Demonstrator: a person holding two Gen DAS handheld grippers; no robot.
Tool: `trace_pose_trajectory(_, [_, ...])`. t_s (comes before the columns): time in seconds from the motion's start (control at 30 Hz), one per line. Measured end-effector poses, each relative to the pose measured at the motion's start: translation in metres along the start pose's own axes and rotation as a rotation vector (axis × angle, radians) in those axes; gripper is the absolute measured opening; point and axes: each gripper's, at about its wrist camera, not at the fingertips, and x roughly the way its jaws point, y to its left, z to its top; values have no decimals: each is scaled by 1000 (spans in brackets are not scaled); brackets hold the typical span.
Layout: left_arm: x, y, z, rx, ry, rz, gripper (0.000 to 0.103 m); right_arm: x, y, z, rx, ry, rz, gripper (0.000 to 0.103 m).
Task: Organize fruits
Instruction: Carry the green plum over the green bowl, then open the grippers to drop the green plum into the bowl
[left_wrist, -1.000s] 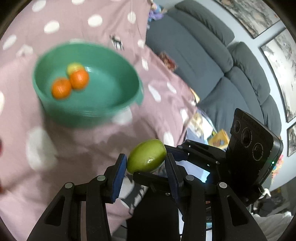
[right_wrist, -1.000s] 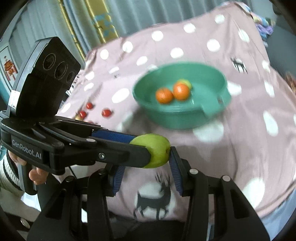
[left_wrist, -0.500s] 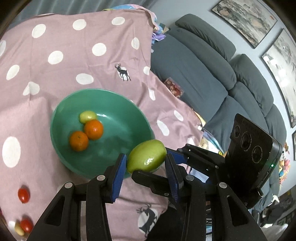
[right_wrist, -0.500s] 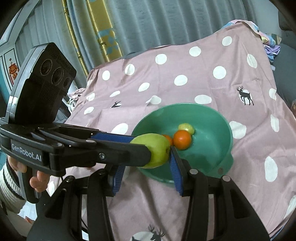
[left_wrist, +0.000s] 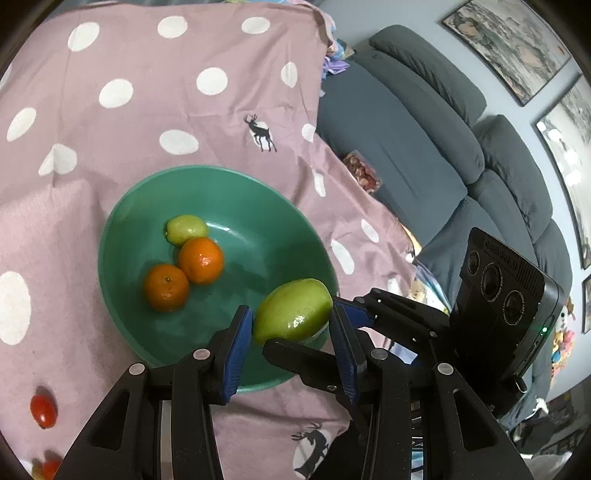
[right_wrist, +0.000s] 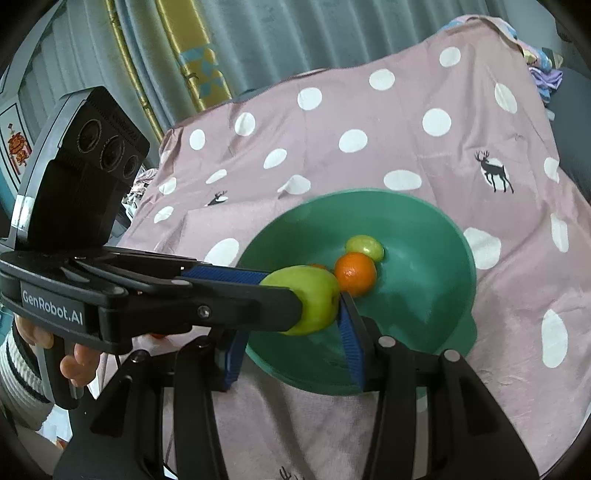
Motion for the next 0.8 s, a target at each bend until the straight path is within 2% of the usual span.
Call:
trace_pose_trajectory(0.5, [15, 16, 0, -34, 34, -22, 42, 17, -6, 2, 3, 77, -45, 47])
trace_pose_trajectory(0.8, [20, 14, 1, -38, 49, 7, 42, 21, -7, 1, 1, 94, -64, 48])
